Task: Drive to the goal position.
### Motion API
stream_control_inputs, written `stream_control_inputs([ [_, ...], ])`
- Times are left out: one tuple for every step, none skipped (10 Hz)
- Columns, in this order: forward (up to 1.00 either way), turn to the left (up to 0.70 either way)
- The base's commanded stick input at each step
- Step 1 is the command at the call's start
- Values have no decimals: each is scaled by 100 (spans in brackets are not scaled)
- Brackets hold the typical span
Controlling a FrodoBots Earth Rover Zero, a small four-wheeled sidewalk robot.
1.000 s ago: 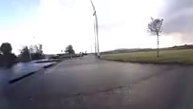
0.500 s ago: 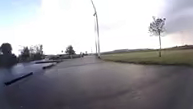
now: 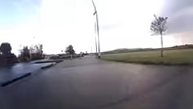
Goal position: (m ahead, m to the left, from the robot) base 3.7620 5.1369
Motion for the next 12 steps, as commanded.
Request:
stream_control_inputs([
  [45,0],
  [45,0],
  [45,0],
  [45,0],
  [45,0],
  [45,0],
  [45,0],
  [45,0],
  [45,0],
  [45,0],
  [45,0],
  [45,0],
])
